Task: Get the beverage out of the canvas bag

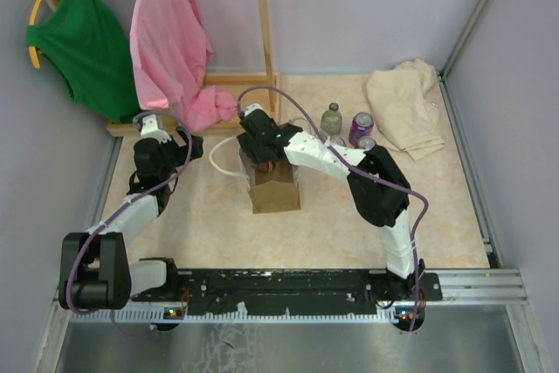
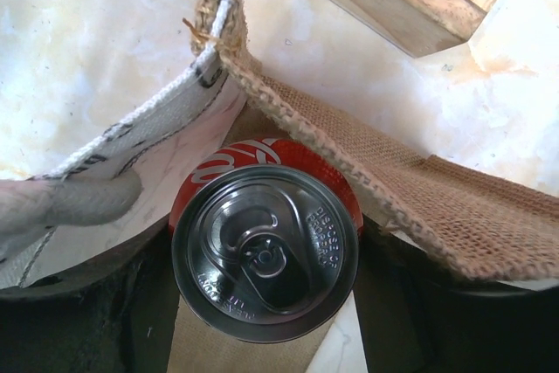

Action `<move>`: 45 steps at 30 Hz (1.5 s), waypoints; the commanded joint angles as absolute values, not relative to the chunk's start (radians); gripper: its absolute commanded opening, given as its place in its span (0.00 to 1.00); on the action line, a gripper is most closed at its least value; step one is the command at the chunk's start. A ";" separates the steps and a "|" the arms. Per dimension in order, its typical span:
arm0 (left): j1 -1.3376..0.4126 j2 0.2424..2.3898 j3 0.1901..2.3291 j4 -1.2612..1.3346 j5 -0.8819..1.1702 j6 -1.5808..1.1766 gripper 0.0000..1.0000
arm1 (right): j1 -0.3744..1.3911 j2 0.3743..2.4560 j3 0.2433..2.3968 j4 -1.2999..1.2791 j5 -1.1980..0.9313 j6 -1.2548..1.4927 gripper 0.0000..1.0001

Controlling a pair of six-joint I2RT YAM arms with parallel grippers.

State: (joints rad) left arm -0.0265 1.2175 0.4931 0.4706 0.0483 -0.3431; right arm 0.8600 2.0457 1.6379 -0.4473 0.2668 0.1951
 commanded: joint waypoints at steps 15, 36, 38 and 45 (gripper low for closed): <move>-0.033 1.203 0.519 0.479 0.038 -0.337 1.00 | 0.853 1.796 2.008 -0.556 0.290 0.093 0.00; -0.033 1.201 0.512 0.487 0.054 -0.344 1.00 | 0.813 1.233 1.627 -0.616 0.825 0.075 0.00; -0.033 1.202 0.509 0.487 0.055 -0.341 1.00 | 0.814 1.160 1.514 -0.628 0.827 0.139 0.00; -0.033 1.198 0.508 0.485 0.058 -0.344 1.00 | 0.792 1.045 1.212 -0.712 0.789 0.343 0.00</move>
State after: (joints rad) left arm -0.0265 1.2171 0.4931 0.4709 0.0483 -0.3435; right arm 0.8078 1.0885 1.2671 -0.7395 0.7834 0.2085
